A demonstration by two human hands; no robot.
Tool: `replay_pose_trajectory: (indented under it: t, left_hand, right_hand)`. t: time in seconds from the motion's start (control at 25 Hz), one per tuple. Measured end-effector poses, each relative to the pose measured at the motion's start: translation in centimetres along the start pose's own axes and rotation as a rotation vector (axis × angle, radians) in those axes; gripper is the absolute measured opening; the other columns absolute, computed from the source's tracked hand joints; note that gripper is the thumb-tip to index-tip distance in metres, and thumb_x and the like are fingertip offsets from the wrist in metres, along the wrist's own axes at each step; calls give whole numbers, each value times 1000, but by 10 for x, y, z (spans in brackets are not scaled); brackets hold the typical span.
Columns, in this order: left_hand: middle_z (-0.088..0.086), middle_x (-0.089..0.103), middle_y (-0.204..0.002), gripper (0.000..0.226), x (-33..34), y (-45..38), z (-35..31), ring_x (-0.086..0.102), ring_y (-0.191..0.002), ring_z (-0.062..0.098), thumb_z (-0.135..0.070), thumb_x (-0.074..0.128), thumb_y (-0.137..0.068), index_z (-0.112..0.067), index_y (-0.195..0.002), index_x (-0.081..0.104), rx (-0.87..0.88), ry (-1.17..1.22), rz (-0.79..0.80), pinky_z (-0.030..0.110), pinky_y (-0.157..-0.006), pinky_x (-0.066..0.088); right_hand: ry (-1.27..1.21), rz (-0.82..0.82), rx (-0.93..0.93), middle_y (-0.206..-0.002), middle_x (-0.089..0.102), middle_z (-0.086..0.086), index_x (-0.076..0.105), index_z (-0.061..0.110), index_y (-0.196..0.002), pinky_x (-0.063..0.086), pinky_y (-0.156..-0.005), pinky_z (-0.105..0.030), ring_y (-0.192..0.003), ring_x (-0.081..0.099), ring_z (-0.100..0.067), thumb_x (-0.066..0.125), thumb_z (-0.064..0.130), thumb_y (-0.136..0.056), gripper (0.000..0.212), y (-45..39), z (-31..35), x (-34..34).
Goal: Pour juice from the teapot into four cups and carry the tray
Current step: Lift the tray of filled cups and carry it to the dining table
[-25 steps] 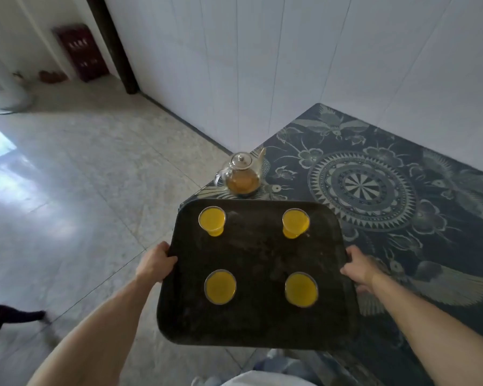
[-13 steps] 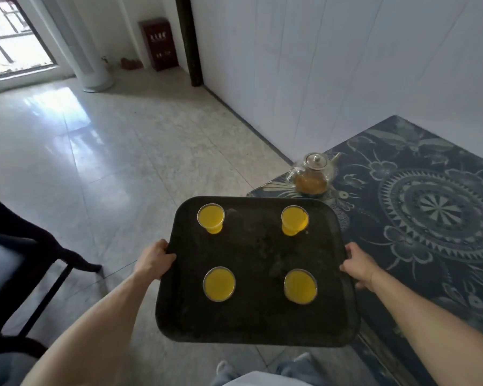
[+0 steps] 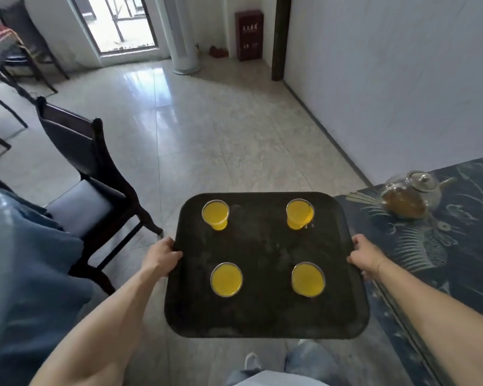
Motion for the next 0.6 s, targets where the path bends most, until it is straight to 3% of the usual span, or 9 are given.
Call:
replay_pose_trajectory:
  t: [0.08, 0.16, 0.24, 0.28, 0.36, 0.4, 0.52, 0.6]
  left_hand:
    - [6, 65, -91, 10, -12, 4, 16, 69, -74, 22, -13, 64, -90, -20, -90, 56, -26, 40, -31, 29, -43, 55]
    - [-1, 62, -84, 18, -22, 9, 29, 66, -68, 16, -12, 64, -90, -25, -83, 52, -59, 78, -56, 21, -36, 49]
    - [-5, 60, -79, 22, -31, 13, 41, 64, -65, 12, -14, 66, -89, -28, -78, 52, -101, 100, -93, 17, -34, 44]
    - [-5, 61, -79, 20, -35, 14, 48, 63, -66, 12, -16, 67, -88, -28, -78, 54, -122, 101, -106, 16, -35, 43]
    - [-4, 62, -81, 12, -41, 16, 61, 63, -67, 10, -19, 67, -88, -25, -84, 57, -175, 117, -122, 14, -37, 41]
    - [-5, 63, -82, 10, -44, 16, 67, 62, -68, 9, -20, 66, -88, -24, -88, 57, -202, 131, -131, 14, -39, 41]
    - [-1, 65, -89, 9, -48, 17, 81, 63, -77, 13, -21, 66, -89, -21, -95, 59, -261, 153, -176, 22, -55, 47]
    - [1, 64, -95, 12, -51, 17, 87, 62, -87, 19, -22, 65, -90, -19, -99, 59, -315, 163, -211, 31, -69, 50]
  right_hand:
    - [24, 41, -48, -93, 57, -6, 48, 21, -119, 45, -55, -31, -80, 57, -23, 60, 3, -92, 35, -8, 22, 9]
    - [24, 88, -66, -93, 57, -6, 49, 19, -119, 50, -55, -34, -81, 57, -24, 58, 0, -94, 33, -16, 45, 19]
    - [26, 127, -96, -104, 60, -17, 51, 16, -117, 61, -69, -54, -96, 62, -38, 54, -3, -93, 31, -24, 70, 28]
    - [39, 140, -121, -109, 60, -21, 52, 14, -118, 60, -80, -61, -103, 62, -43, 54, -4, -92, 31, -30, 83, 32]
    - [113, 150, -190, -114, 63, -26, 54, 8, -122, 56, -92, -59, -109, 61, -45, 58, -4, -90, 35, -44, 108, 40]
    - [152, 157, -225, -113, 64, -26, 55, 6, -122, 56, -89, -53, -108, 62, -44, 59, -4, -89, 35, -51, 122, 45]
    - [170, 237, -267, -106, 63, -24, 52, 8, -116, 53, -61, -39, -96, 63, -40, 56, -6, -91, 29, -70, 160, 60]
    - [191, 305, -290, -100, 61, -18, 49, 10, -118, 52, -57, -37, -88, 62, -33, 53, -5, -94, 29, -85, 185, 70]
Point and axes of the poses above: each hand's wrist, its own y-axis away from the middle knuckle, its own x-axis out of the palm, z = x × y, the point moved 1 cm from there along -y, towards the middle knuckle
